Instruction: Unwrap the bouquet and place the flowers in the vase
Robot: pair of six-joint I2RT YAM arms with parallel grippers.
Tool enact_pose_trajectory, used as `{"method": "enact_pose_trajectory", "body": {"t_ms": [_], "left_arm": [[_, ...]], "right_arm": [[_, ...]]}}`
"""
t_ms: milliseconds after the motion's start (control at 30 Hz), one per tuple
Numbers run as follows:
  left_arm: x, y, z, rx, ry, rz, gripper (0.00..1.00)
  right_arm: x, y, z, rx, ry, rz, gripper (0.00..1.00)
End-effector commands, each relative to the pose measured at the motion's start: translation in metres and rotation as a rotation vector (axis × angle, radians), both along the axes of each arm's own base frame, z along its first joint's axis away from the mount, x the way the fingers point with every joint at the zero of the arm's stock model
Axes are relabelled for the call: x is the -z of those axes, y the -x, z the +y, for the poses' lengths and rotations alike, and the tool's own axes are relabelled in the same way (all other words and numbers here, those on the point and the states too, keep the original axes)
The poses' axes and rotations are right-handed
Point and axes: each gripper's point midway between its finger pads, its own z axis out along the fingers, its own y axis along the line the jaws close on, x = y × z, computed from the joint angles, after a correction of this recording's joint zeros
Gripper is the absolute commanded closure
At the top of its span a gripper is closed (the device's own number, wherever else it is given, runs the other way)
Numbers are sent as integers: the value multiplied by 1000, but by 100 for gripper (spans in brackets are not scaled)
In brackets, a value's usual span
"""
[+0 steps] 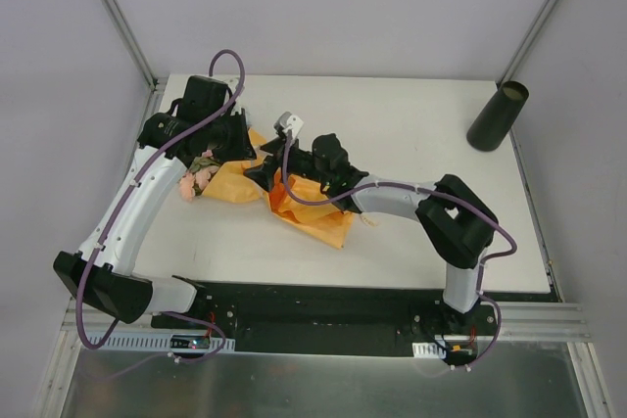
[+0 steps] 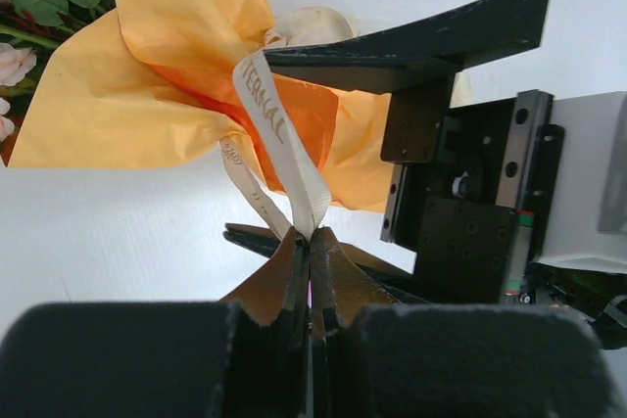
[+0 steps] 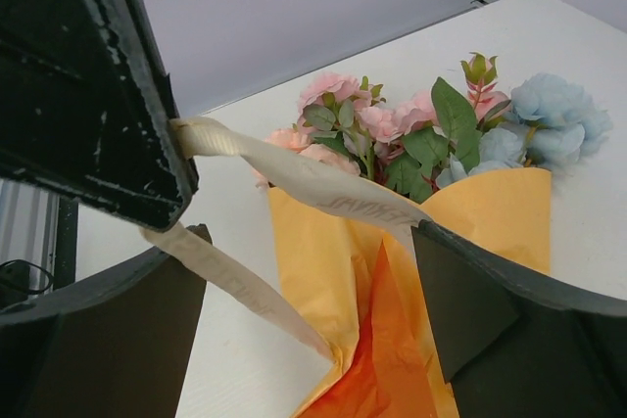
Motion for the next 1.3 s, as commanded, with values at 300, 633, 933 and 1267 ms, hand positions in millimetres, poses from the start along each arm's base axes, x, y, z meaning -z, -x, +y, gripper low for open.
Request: {"method": "enact_pose_trajectory", "body": {"t_ms": [300,633,933,1267], "left_arm": [[-8,-8,16,-71,-49,-55,100],[-26,-34,49,-190,-66,-92,66],[14,-43,68,-295,72,81,69],[104,-47,45,-369,208,269,71]], "right_arm": [[-17,-8,20,29,-36,-64,80],[-29,-3,13,69,-87,69,100],[-59,2,9,81,-130,115,100],[-73,14,12,66,-170,152,100]]}}
